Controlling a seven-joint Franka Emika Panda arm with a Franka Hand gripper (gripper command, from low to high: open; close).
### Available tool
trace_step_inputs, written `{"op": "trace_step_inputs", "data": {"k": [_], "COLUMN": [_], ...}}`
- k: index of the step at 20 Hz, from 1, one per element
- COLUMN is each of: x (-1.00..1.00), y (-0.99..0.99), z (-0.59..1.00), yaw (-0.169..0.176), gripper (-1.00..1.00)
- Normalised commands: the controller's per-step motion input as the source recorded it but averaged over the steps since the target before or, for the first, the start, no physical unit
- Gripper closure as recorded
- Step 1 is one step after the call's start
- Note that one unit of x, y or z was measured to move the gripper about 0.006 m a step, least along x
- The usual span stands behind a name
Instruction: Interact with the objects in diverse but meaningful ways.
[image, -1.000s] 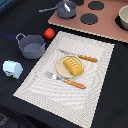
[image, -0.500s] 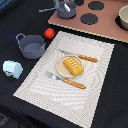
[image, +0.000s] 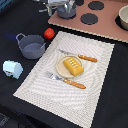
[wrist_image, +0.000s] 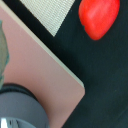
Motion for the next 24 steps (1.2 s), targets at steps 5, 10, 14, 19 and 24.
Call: {"op": "trace_step_inputs", "data": {"k": [5,10,14,19,24], "x": [-0.33,-0.08,-0.01,-0.05,-0.26], "y": [-0.11,-0.3,-0.21,-0.1,0.0], "z": [-0.35,-0.21,-0.14,-0.26,-0.37], "yaw": [-0.12,-0.098,-0.025,-0.006,0.0], "gripper": [-1.0,-1.0,-1.0,-1.0,-1.0]}}
